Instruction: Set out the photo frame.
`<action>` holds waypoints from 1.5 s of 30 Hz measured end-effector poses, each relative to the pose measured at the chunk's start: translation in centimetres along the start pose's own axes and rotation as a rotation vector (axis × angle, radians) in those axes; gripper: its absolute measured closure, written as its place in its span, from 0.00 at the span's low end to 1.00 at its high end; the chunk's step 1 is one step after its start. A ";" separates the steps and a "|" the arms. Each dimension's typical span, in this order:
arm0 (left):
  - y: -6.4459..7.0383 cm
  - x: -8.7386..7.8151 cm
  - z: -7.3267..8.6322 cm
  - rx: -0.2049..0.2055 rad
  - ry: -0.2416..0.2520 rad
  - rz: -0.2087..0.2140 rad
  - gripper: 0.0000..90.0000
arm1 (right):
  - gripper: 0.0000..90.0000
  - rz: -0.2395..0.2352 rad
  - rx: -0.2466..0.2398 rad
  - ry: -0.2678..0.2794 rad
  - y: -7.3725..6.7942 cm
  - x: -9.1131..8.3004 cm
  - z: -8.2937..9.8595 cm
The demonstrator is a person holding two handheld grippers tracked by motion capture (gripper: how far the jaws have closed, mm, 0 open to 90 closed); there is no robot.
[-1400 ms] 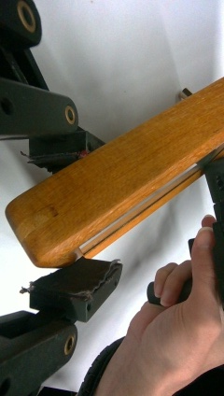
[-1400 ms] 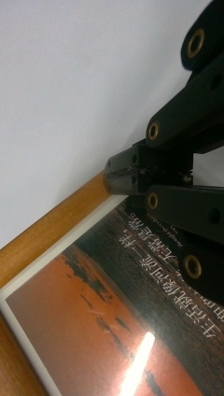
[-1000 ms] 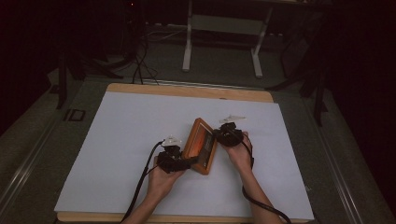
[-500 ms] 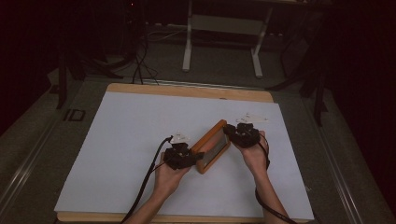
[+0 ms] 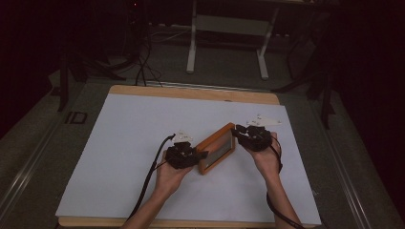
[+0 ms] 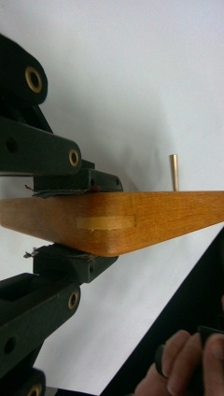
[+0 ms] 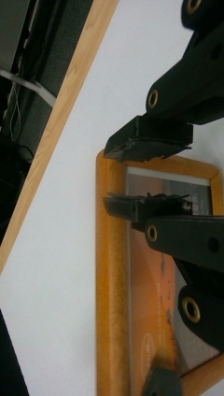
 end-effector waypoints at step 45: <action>0.7 -3.6 -6.4 0.374 0.013 0.117 0.77 | 0.31 -0.329 -0.258 0.009 -2.7 1.0 0.1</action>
Point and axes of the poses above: each handheld gripper's, and its own axes: x roughly forward along the jaws, z roughly out of its underside, y roughly to its right, the point moved 2 cm from there along x, roughly forward along the jaws, and after that the axes turned 6 degrees about -z, right-handed, at the moved point
